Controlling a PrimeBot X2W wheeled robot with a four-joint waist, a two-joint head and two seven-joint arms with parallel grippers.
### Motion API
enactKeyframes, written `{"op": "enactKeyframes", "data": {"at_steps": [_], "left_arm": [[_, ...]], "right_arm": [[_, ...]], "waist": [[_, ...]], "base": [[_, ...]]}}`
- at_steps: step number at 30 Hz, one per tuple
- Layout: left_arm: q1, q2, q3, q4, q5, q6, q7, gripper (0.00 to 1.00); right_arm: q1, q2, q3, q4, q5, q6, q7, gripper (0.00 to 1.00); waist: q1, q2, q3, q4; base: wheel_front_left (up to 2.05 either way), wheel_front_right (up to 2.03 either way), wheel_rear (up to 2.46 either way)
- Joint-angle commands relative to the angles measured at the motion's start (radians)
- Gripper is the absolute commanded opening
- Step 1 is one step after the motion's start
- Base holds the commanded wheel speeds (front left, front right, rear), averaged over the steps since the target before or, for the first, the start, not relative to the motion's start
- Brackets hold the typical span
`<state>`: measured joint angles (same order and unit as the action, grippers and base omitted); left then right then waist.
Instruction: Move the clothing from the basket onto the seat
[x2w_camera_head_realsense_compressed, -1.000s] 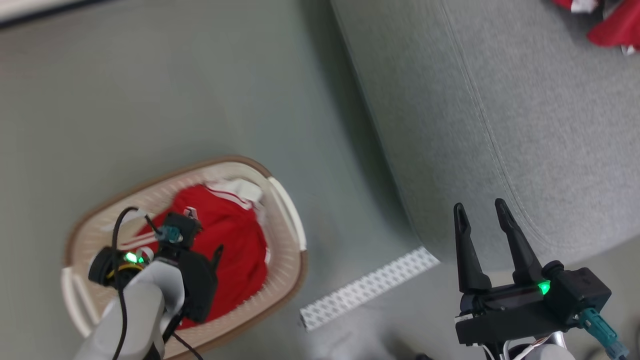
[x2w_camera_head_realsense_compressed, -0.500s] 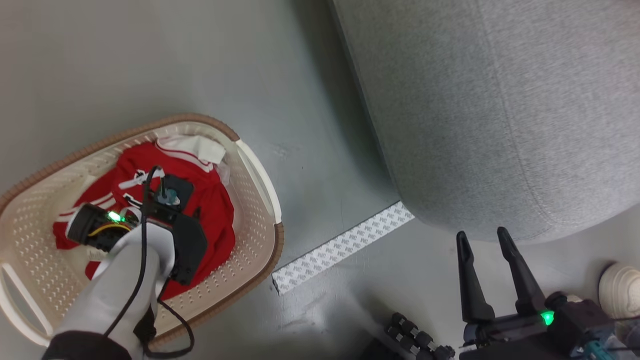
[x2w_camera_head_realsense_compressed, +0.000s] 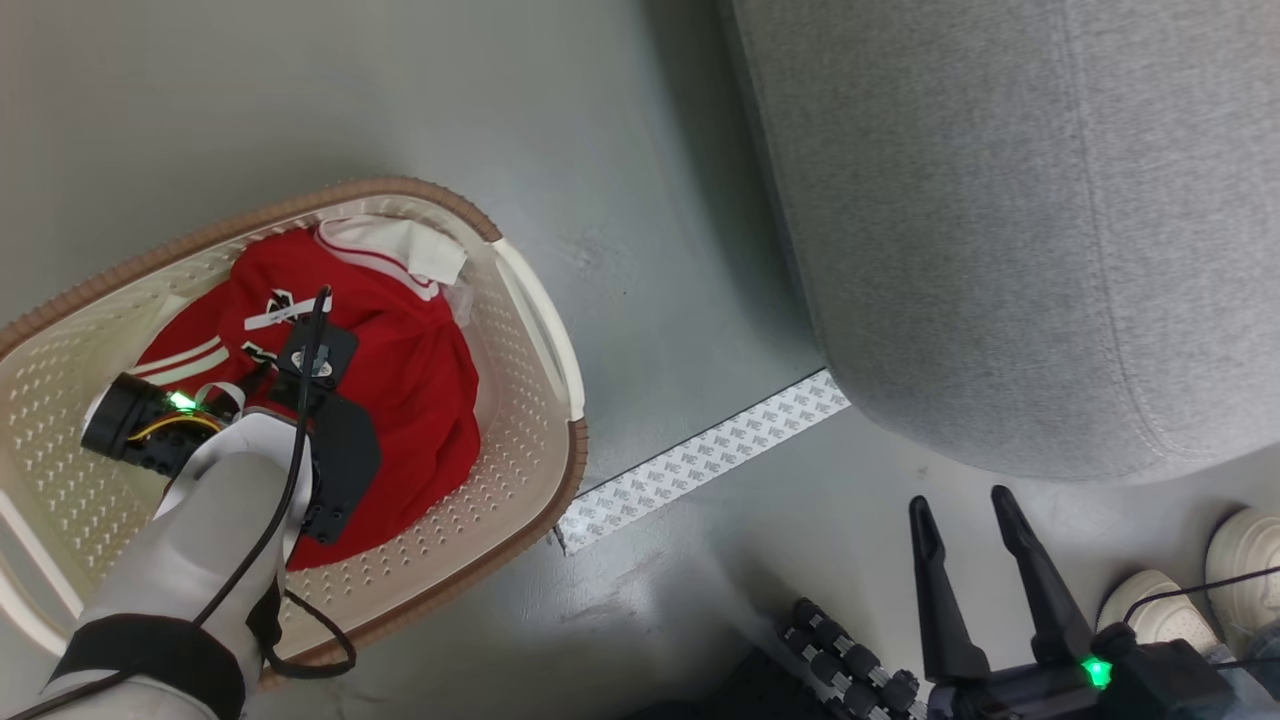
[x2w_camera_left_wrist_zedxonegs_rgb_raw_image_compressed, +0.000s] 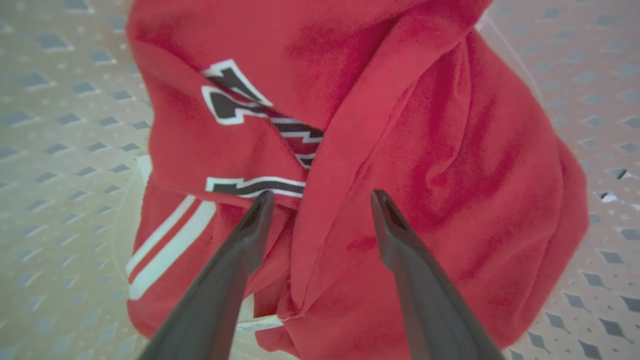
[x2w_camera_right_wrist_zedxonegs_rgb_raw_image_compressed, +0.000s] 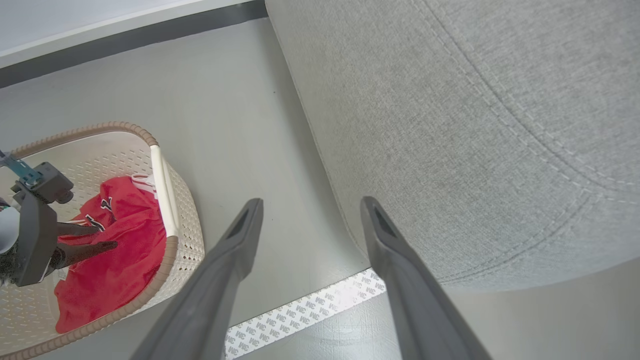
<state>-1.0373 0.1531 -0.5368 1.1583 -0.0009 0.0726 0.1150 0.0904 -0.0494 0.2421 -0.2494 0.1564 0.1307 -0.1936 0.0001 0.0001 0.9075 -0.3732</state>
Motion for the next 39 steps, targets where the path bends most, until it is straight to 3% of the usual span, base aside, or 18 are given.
{"op": "enactKeyframes", "data": {"at_steps": [1,10,11,12,13,27,31,39], "left_arm": [[-0.009,0.008,-0.009,0.028,0.008,0.007,0.004,1.0],[-0.054,-0.021,-0.039,0.062,0.016,0.003,0.009,1.0],[-0.055,-0.024,-0.044,0.064,0.016,0.004,0.01,0.77],[-0.055,-0.029,-0.048,0.064,0.017,-0.002,0.009,0.33],[-0.052,-0.037,-0.054,0.067,0.019,-0.007,0.01,0.0],[-0.002,-0.083,-0.061,0.046,-0.044,-0.013,-0.027,0.0],[0.043,-0.091,-0.062,0.014,-0.061,-0.012,-0.059,0.0],[0.109,-0.102,-0.037,-0.1,-0.155,-0.047,-0.142,0.0]], "right_arm": [[0.02,0.003,-0.01,-0.015,-0.005,0.0,-0.001,1.0],[0.072,0.002,-0.024,-0.076,-0.019,0.0,0.014,1.0],[0.075,0.002,-0.026,-0.082,-0.019,0.0,0.014,1.0],[0.08,0.002,-0.029,-0.086,-0.02,0.0,0.014,1.0],[0.086,0.003,-0.032,-0.09,-0.021,0.0,0.015,1.0],[0.027,0.002,-0.001,-0.081,-0.014,0.0,0.015,1.0],[-0.024,0.002,0.021,-0.041,-0.012,0.0,0.01,1.0],[-0.103,-0.006,0.028,0.018,-0.044,0.0,0.052,1.0]], "waist": [[-0.0001,-0.0001,0.012,0.011],[-0.0001,-0.0001,0.034,0.044],[-0.0001,-0.0001,0.035,0.047],[-0.0001,-0.0001,0.036,0.05],[-0.0001,-0.0001,0.037,0.053],[-0.0001,-0.0001,0.017,0.066],[-0.0001,-0.0001,-0.044,0.087],[-0.0001,-0.0001,-0.224,0.199]], "base": [[0.0,0.0,0.0],[0.0,0.0,0.0],[0.0,0.0,0.0],[0.0,0.0,0.0],[0.0,0.0,0.0],[0.0,0.0,0.0],[0.0,0.0,0.0],[0.0,0.0,0.0]]}}
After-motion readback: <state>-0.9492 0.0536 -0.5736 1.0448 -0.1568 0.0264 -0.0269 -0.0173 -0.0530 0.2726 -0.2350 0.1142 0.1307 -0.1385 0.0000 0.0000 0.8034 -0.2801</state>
